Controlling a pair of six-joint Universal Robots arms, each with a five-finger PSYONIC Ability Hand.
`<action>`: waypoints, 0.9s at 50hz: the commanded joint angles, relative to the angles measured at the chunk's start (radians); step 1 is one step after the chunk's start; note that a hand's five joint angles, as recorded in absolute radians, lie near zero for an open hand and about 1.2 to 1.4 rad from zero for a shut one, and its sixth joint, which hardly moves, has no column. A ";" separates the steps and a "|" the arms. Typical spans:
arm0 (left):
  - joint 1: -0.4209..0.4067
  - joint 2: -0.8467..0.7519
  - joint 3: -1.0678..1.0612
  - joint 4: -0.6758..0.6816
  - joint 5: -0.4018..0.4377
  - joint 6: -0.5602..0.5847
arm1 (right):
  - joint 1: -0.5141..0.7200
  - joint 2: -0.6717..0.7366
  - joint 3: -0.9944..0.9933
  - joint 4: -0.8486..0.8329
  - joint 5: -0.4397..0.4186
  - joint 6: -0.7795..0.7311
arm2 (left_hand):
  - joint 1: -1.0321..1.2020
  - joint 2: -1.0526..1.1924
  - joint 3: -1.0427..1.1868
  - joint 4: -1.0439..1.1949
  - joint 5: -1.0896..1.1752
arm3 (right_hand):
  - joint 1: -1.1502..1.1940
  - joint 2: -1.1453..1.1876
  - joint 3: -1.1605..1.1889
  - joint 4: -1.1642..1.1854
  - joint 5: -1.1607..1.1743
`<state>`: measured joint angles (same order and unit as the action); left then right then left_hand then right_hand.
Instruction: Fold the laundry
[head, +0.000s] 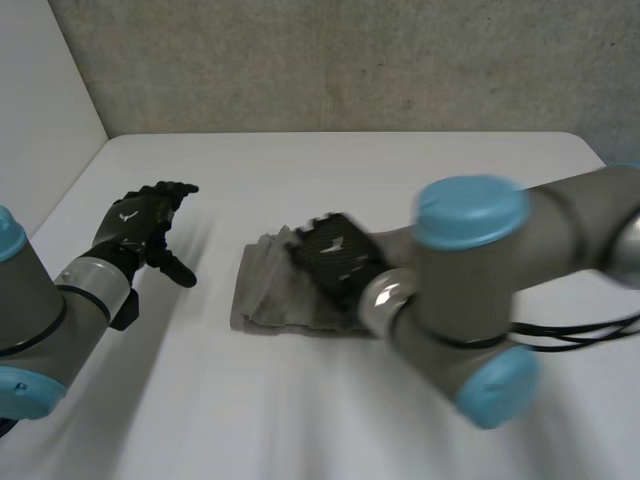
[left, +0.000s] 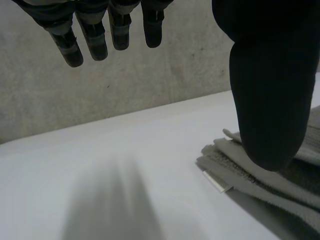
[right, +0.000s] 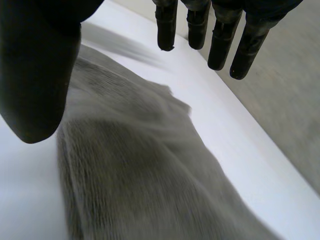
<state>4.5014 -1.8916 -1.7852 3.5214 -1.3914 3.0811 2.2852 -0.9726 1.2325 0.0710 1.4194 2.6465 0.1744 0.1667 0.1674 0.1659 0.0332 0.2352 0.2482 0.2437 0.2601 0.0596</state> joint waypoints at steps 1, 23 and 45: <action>-0.060 -0.044 0.029 0.117 0.002 -0.001 | -0.240 -0.175 0.246 -0.034 -0.123 0.132 | 0.021 0.029 0.028 0.030 -0.012 | -0.061 -0.074 -0.069 -0.086 -0.060; -0.165 -0.146 0.092 0.123 -0.020 -0.004 | -0.423 -0.095 0.469 -0.269 -0.085 0.144 | 0.019 0.026 0.026 0.027 -0.015 | 0.721 0.708 0.712 0.696 0.722; -0.151 -0.049 0.059 0.122 -0.020 -0.007 | -0.426 -0.149 0.432 -0.301 0.016 -0.158 | 0.010 0.017 0.017 0.018 -0.024 | 1.161 1.148 1.153 1.136 1.162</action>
<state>4.3429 -1.9980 -1.7369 3.6517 -1.4107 3.0767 1.8503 -1.0846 1.7022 -0.2410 1.3806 2.6754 0.1745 0.1671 0.1678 0.1659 0.0331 1.2892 1.2756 1.3337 1.3382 1.1452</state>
